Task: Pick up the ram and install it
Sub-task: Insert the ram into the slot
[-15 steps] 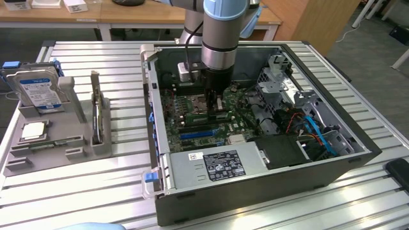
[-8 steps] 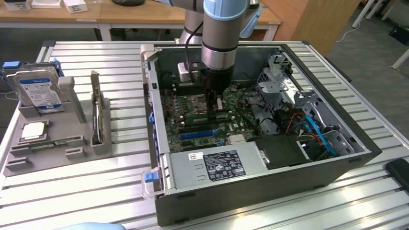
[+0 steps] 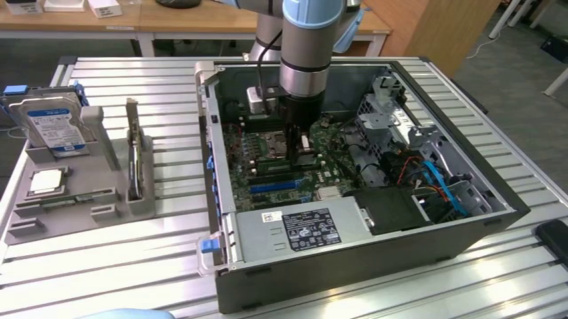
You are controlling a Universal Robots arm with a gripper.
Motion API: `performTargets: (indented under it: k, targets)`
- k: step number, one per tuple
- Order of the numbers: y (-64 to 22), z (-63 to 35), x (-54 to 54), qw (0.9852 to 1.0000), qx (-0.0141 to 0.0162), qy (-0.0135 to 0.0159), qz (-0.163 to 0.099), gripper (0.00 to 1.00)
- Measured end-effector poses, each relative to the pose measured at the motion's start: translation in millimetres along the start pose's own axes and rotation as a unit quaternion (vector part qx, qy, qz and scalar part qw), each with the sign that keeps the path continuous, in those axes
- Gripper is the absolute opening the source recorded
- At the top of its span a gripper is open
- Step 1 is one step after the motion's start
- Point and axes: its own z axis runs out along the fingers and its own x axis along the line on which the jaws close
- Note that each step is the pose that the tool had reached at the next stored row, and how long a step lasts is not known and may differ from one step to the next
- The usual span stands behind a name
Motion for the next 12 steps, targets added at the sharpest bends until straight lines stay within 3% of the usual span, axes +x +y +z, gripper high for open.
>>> performTargets:
  k: [12]
  targets:
    - [-0.8,-3.8,0.3,1.0,-0.0001,0.0,0.0,0.39]
